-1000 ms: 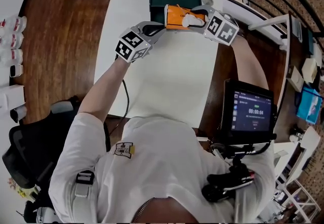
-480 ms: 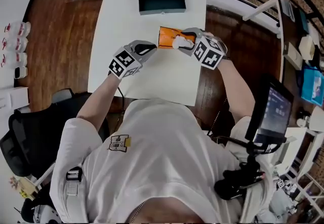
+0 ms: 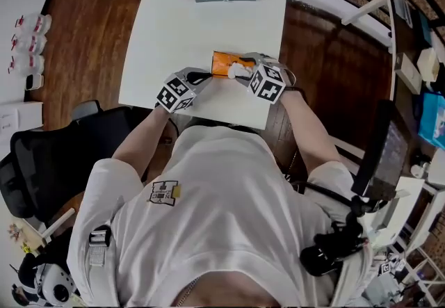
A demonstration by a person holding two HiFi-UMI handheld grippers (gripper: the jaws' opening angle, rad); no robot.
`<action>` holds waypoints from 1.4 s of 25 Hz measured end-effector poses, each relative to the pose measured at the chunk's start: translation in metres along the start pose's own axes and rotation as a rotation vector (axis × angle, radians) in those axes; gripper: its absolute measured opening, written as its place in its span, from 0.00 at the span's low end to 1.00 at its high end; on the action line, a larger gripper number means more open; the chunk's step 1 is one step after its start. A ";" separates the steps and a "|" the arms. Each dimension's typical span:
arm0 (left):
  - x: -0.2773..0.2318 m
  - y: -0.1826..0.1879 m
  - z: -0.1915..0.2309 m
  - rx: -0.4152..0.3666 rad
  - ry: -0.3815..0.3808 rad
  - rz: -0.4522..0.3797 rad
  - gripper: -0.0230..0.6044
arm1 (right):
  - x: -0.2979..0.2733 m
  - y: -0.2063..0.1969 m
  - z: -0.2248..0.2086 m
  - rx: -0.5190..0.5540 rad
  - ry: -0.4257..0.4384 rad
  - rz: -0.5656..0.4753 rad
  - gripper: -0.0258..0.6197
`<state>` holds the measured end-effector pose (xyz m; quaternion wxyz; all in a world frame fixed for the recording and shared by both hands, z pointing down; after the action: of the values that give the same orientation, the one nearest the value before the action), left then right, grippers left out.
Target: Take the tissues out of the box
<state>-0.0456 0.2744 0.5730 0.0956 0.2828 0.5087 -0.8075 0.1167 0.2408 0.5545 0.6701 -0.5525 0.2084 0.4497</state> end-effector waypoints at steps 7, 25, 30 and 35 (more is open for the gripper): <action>0.011 0.004 -0.005 -0.011 0.040 0.015 0.05 | 0.007 0.001 -0.004 -0.034 0.003 -0.044 0.54; 0.011 -0.056 -0.048 -0.047 -0.151 -0.015 0.04 | 0.040 -0.006 0.126 -0.951 -0.343 -0.141 0.04; 0.005 -0.060 -0.052 -0.043 -0.173 -0.001 0.04 | 0.032 -0.007 0.133 -0.919 -0.373 -0.105 0.04; 0.003 -0.062 -0.054 -0.041 -0.166 -0.001 0.04 | 0.028 -0.014 0.133 -0.924 -0.389 -0.083 0.04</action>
<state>-0.0557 0.3509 0.6016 0.1427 0.2125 0.5154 -0.8178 0.1134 0.3751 0.5806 0.3994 -0.7052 -0.1632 0.5626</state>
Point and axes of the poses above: the fingertips, and each gripper's own axes: x backward along the fingers, z to its left, y out of its top, the point moved 7 cm from there along x, backward along the fingers, and after that the axes turned 12 degrees about -y, right-handed, at the moved point
